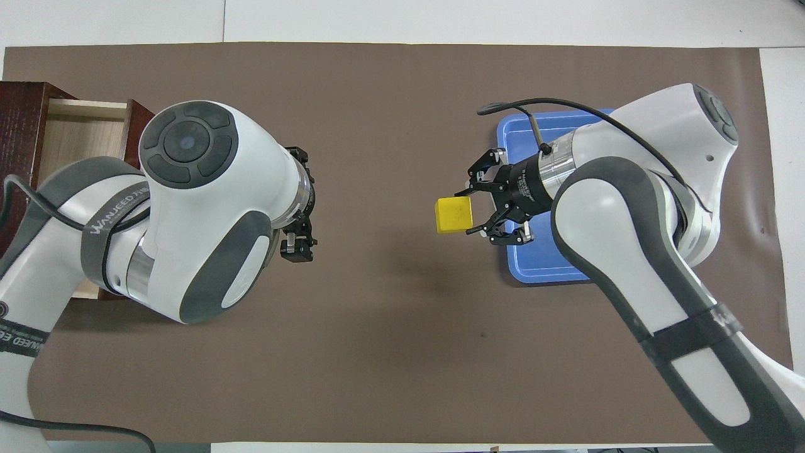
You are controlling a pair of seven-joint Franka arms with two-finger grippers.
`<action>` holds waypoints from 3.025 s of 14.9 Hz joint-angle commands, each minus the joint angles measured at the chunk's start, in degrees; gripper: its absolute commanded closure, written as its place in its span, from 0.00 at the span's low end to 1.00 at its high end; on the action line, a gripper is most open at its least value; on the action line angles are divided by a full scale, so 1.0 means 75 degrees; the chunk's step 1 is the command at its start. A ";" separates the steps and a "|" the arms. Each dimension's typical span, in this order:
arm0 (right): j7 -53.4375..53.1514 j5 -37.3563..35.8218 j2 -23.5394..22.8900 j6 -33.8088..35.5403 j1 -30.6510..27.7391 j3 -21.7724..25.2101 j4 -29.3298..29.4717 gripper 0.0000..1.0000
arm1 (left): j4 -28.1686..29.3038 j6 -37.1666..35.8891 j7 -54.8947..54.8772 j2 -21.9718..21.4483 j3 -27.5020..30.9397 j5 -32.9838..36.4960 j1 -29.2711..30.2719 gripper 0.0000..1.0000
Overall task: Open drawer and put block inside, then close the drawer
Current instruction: 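Lift the yellow block with the right gripper toward the left gripper, then grasp the yellow block with the left gripper from the right gripper, then carry the block into the drawer with the left gripper while the right gripper retracts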
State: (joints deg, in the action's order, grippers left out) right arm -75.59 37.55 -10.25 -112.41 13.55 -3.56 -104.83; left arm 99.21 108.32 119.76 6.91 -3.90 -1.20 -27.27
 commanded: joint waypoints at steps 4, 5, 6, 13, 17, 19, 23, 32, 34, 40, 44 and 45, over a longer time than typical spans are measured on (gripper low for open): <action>-0.0983 -0.0026 -0.0122 -0.0667 0.0922 0.0030 0.0114 1.00 | -0.0818 -0.0029 0.0508 0.0719 0.0063 0.0008 -0.0652 0.00; -0.0972 -0.0027 -0.0122 -0.0772 0.1040 0.0030 0.0114 1.00 | -0.0818 -0.0006 0.0520 0.0730 0.0063 0.0008 -0.0861 0.00; -0.0972 -0.0027 -0.0122 -0.0808 0.1064 0.0030 0.0114 1.00 | -0.0830 0.0006 0.0520 0.0788 0.0063 0.0031 -0.0980 0.00; -0.0960 -0.0038 -0.0122 -0.0691 0.1041 0.0006 0.0114 1.00 | -0.0643 0.0392 0.1268 0.0894 0.0063 0.0078 -0.1250 0.00; -0.1124 -0.0038 -0.0122 -0.0691 0.1041 0.0018 0.0114 1.00 | -0.0549 0.0557 0.1376 0.0883 0.0063 0.0090 -0.1484 0.00; -0.1159 -0.0038 -0.0122 -0.0691 0.1029 0.0018 0.0114 1.00 | -0.0455 0.0557 0.1399 0.0848 0.0063 0.0090 -0.1485 0.04; -0.1159 -0.0038 -0.0122 -0.0691 0.1041 0.0018 0.0114 1.00 | -0.0362 0.0686 0.1504 0.0848 0.0063 0.0090 -0.1567 0.39; -0.1217 -0.0038 -0.0122 -0.0668 0.1029 0.0006 0.0138 1.00 | -0.0303 0.0686 0.1458 0.0824 0.0063 0.0090 -0.1532 1.00; -0.1498 -0.0062 -0.0134 -0.0668 0.1018 0.0018 0.0196 0.17 | -0.0419 0.0395 0.1306 0.0824 0.0098 0.0101 -0.1461 1.00; -0.1534 -0.0062 -0.0169 -0.0598 0.0889 0.0018 0.0384 0.00 | -0.0596 -0.0029 0.1119 0.0777 0.0168 0.0101 -0.1239 1.00; -0.1406 -0.0097 -0.0111 -0.0212 0.0375 0.0065 0.0571 0.00 | -0.0596 -0.0729 0.0149 0.0299 0.0180 0.0102 -0.0516 1.00; -0.1278 -0.0271 -0.0087 -0.0048 0.0211 0.0065 0.0687 0.00 | -0.0584 -0.0906 -0.0098 0.0065 0.0168 0.0101 -0.0210 1.00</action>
State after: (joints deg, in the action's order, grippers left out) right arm -85.79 37.07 -10.98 -115.70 18.04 -2.70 -101.79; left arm 94.40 105.50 123.30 11.74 -2.23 -0.92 -33.19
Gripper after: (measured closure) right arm 0.000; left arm 0.454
